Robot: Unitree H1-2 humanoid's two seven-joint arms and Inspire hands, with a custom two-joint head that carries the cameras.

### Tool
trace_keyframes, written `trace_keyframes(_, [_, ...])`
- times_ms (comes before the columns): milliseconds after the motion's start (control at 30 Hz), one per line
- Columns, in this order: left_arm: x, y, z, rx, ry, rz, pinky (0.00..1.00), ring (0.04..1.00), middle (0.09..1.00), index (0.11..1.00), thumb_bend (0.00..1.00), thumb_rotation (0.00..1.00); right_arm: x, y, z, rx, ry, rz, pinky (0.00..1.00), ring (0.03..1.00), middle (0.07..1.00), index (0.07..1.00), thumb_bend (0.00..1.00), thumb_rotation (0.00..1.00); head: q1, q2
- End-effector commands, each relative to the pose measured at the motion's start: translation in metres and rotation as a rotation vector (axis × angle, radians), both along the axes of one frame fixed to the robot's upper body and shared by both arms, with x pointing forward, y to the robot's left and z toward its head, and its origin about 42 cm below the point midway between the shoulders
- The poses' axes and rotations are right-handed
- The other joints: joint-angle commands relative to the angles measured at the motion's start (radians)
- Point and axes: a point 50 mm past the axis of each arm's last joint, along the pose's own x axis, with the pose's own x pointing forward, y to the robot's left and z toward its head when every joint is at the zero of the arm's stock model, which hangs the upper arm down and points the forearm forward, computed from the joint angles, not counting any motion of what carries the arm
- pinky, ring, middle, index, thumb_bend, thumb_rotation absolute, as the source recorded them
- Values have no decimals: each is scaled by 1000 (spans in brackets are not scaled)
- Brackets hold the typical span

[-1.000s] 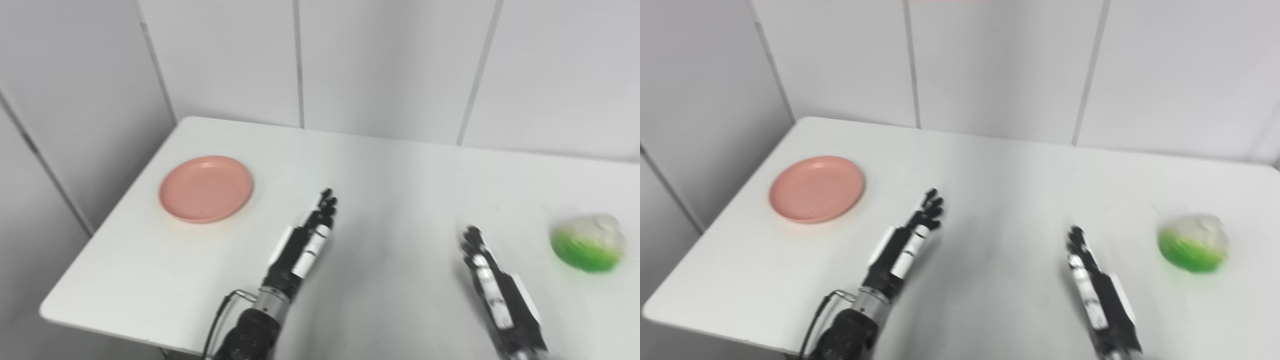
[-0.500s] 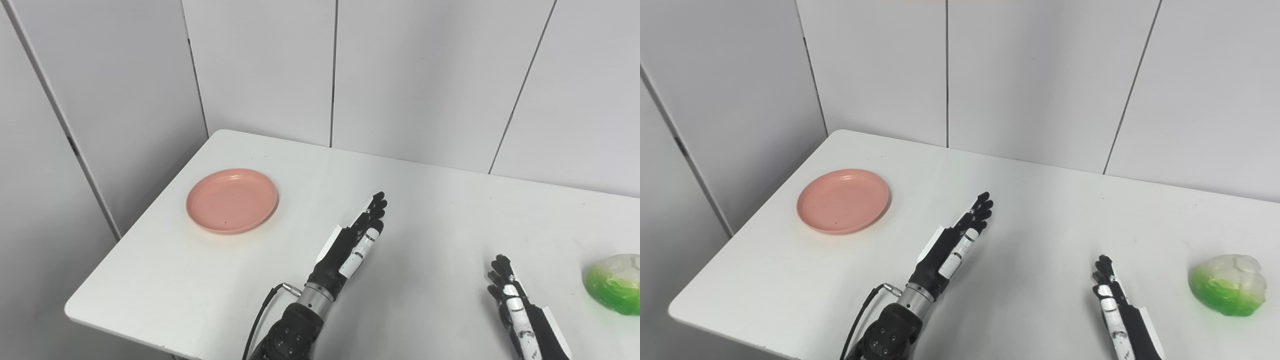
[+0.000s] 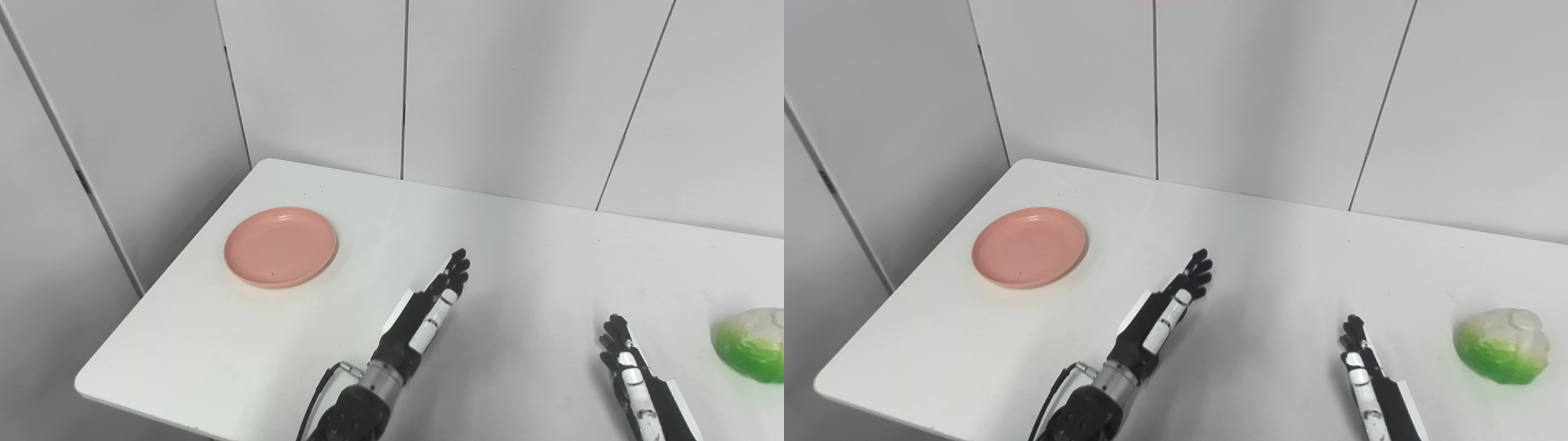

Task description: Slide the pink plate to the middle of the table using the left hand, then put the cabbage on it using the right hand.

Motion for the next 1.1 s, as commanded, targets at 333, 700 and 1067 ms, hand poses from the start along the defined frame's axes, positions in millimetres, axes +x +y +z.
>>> trace_keyframes(333, [5, 19, 67, -34, -128, 41, 957, 961, 970, 967, 392, 1000, 2, 7, 5, 28, -13, 8, 1000, 1000, 1000, 1000, 124, 1000, 27, -13])
trace_keyframes(700, [42, 52, 139, -82, -249, 99, 956, 928, 930, 922, 473, 1000, 2, 5, 5, 26, -12, 5, 1000, 1000, 1000, 1000, 105, 1000, 53, -27])
trace_keyframes(1067, [72, 109, 183, -61, -328, 219, 940, 939, 925, 917, 444, 1000, 1, 3, 6, 24, -14, 5, 1000, 1000, 1000, 1000, 108, 1000, 54, -19])
